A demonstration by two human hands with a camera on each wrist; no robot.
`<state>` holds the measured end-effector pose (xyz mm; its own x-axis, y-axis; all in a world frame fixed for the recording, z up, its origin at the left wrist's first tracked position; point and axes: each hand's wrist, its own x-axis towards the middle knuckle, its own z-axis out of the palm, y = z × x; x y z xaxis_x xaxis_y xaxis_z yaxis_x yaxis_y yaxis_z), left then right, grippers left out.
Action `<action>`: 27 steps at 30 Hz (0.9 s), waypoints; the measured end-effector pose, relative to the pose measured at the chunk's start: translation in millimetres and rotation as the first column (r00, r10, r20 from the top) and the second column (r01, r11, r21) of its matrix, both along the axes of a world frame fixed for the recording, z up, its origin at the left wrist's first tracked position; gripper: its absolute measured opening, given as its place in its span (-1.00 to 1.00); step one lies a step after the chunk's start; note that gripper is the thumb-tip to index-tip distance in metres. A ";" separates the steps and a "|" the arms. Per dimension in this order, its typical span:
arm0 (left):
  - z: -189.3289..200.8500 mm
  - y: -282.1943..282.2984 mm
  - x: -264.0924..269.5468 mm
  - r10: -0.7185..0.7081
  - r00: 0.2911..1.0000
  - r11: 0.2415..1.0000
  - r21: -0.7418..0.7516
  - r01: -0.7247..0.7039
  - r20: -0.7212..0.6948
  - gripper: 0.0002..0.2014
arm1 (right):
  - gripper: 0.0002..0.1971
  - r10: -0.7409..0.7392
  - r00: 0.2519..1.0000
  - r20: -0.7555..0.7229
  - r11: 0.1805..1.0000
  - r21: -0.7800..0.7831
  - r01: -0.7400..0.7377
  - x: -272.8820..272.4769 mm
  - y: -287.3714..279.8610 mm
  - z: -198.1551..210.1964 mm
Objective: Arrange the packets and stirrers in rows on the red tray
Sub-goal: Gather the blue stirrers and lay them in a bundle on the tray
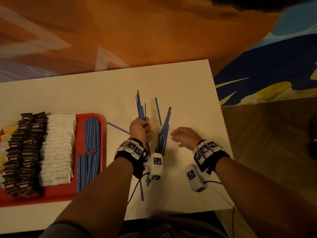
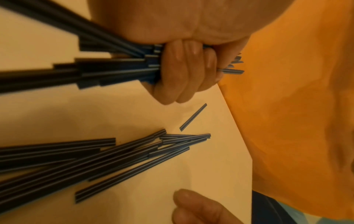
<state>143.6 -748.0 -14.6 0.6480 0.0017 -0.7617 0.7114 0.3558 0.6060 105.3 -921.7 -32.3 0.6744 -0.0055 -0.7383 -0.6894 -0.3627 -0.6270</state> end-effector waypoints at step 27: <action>4.6 39.8 13.9 0.312 0.950 0.945 -0.109 -0.308 0.014 -0.77 | -0.63 0.005 0.993 -0.118 0.966 0.256 0.025 -0.5 36.5 23.8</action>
